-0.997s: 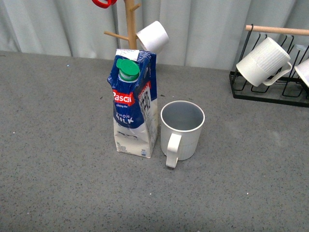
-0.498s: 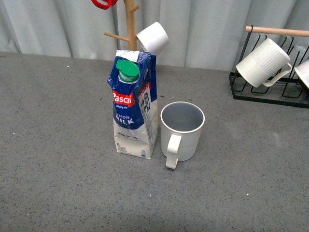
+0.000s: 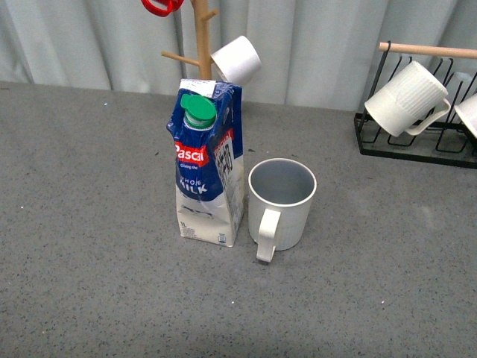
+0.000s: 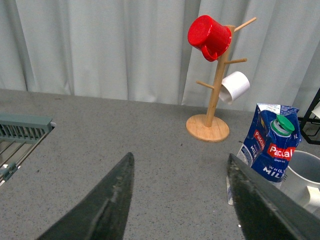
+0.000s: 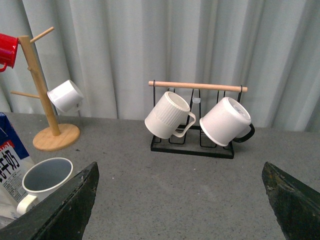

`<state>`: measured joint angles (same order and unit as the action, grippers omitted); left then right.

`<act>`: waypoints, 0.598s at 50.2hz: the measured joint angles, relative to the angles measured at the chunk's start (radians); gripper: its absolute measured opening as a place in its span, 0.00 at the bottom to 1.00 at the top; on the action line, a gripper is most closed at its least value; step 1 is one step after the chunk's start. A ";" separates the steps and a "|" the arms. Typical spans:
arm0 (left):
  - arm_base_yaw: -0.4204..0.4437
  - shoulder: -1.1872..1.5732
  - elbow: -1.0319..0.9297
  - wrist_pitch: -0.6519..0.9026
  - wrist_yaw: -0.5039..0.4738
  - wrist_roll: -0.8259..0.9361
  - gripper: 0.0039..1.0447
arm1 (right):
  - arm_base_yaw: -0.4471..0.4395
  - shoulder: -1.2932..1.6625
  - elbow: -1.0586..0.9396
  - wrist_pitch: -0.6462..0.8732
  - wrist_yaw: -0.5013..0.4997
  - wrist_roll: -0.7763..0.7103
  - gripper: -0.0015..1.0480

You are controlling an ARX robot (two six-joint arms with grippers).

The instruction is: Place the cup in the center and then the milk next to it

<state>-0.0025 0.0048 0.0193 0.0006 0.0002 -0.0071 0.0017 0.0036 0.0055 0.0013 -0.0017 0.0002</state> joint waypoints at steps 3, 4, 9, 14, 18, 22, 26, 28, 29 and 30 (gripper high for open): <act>0.000 0.000 0.000 0.000 0.000 0.000 0.64 | 0.000 0.000 0.000 0.000 0.000 0.000 0.91; 0.000 0.000 0.000 0.000 0.000 0.000 0.68 | 0.000 0.000 0.000 0.000 0.000 0.000 0.91; 0.000 0.000 0.000 0.000 0.000 0.000 0.88 | 0.000 0.000 0.000 0.000 0.000 0.000 0.91; 0.000 0.000 0.000 0.000 0.000 0.003 0.94 | 0.000 0.000 0.000 0.000 0.000 0.000 0.91; 0.000 0.000 0.000 0.000 0.000 0.003 0.94 | 0.000 0.000 0.000 0.000 0.000 0.000 0.91; 0.000 0.000 0.000 0.000 0.000 0.003 0.94 | 0.000 0.000 0.000 0.000 0.000 0.000 0.91; 0.000 0.000 0.000 0.000 0.000 0.003 0.94 | 0.000 0.000 0.000 0.000 0.000 0.000 0.91; 0.000 0.000 0.000 0.000 0.000 0.003 0.94 | 0.000 0.000 0.000 0.000 0.000 0.000 0.91; 0.000 0.000 0.000 0.000 0.000 0.003 0.94 | 0.000 0.000 0.000 0.000 0.000 0.000 0.91; 0.000 0.000 0.000 0.000 0.000 0.003 0.94 | 0.000 0.000 0.000 0.000 0.000 0.000 0.91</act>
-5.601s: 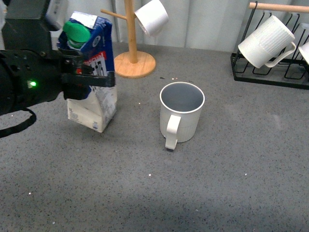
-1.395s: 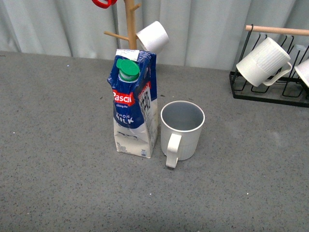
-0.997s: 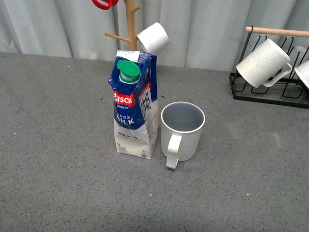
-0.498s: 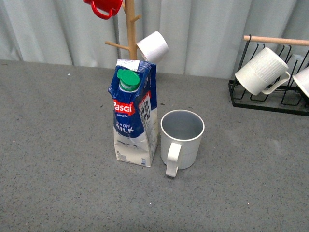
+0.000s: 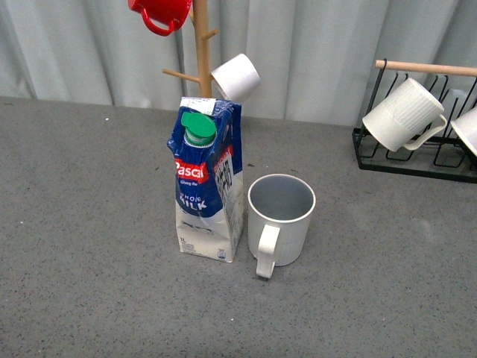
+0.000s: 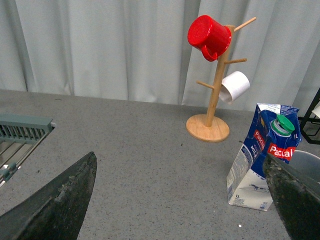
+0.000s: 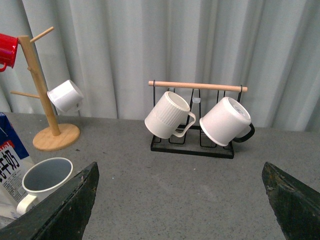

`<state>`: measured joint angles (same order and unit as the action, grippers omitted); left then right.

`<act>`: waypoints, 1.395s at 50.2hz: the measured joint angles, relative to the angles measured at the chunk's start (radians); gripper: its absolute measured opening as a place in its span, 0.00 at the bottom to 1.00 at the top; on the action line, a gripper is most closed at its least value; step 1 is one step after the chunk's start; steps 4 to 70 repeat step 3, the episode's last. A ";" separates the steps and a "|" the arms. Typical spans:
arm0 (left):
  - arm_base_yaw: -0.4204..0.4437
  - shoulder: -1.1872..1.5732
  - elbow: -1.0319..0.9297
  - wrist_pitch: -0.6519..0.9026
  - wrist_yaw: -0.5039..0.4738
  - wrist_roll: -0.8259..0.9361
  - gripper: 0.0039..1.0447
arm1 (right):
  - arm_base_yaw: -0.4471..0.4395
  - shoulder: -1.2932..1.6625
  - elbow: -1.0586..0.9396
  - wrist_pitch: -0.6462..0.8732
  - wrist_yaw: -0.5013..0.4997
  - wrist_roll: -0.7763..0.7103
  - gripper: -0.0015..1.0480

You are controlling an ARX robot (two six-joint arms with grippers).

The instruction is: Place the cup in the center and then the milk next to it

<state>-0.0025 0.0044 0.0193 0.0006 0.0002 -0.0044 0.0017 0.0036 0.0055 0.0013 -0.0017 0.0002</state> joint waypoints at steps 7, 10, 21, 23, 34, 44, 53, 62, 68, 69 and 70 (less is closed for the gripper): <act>0.000 0.000 0.000 0.000 0.000 0.000 0.94 | 0.000 0.000 0.000 0.000 0.000 0.000 0.91; 0.000 0.000 0.000 0.000 0.000 0.000 0.94 | 0.000 0.000 0.000 0.000 0.000 0.000 0.91; 0.000 0.000 0.000 0.000 0.000 0.000 0.94 | 0.000 0.000 0.000 0.000 0.000 0.000 0.91; 0.000 0.000 0.000 0.000 0.000 0.000 0.94 | 0.000 0.000 0.000 0.000 0.000 0.000 0.91; 0.000 0.000 0.000 0.000 0.000 0.000 0.94 | 0.000 0.000 0.000 0.000 0.000 0.000 0.91; 0.000 0.000 0.000 0.000 0.000 0.000 0.94 | 0.000 0.000 0.000 0.000 0.000 0.000 0.91; 0.000 0.000 0.000 0.000 0.000 0.000 0.94 | 0.000 0.000 0.000 0.000 0.000 0.000 0.91; 0.000 0.000 0.000 0.000 0.000 0.000 0.94 | 0.000 0.000 0.000 0.000 0.000 0.000 0.91; 0.000 0.000 0.000 0.000 0.000 0.000 0.94 | 0.000 0.000 0.000 0.000 0.000 0.000 0.91; 0.000 0.000 0.000 0.000 0.000 0.000 0.94 | 0.000 0.000 0.000 0.000 0.000 0.000 0.91; 0.000 0.000 0.000 0.000 0.000 0.000 0.94 | 0.000 0.000 0.000 0.000 0.000 0.000 0.91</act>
